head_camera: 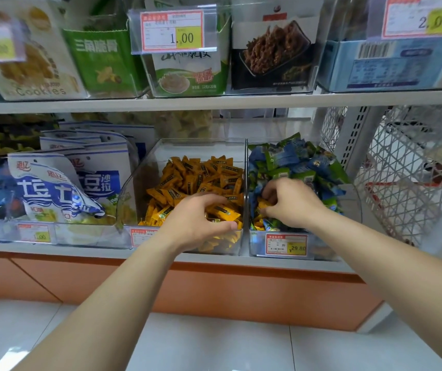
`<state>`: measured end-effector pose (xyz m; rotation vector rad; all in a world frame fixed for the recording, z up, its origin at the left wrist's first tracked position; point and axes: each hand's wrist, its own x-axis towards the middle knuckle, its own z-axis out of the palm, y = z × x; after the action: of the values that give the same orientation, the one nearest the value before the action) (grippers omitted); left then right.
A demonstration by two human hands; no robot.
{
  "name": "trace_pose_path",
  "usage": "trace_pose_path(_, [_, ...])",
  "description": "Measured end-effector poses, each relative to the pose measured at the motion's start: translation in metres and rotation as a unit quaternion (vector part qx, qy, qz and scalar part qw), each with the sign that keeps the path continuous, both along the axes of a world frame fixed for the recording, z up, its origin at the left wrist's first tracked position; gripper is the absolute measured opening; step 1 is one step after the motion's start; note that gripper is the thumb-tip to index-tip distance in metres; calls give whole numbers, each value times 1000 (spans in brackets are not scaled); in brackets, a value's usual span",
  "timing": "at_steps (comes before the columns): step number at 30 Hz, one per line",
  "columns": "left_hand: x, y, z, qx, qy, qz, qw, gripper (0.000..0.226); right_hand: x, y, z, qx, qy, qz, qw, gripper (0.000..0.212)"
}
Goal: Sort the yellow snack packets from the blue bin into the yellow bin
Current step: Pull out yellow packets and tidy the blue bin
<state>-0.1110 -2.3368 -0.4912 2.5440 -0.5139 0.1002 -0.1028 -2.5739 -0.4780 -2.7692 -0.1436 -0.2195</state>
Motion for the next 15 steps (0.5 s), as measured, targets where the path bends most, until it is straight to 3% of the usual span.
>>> trace_pose_path(3, [-1, -4, 1, -19, -8, 4, 1000, 62, -1, -9, 3, -9, 21, 22, 999, 23])
trace_pose_path(8, [-4, -14, 2, -24, -14, 23, 999, 53, 0, 1, -6, -57, 17, 8, 998, 53])
trace_pose_path(15, [-11, -24, -1, 7, -40, 31, 999, 42, 0, 8, -6, 12, -4, -1, 1000, 25])
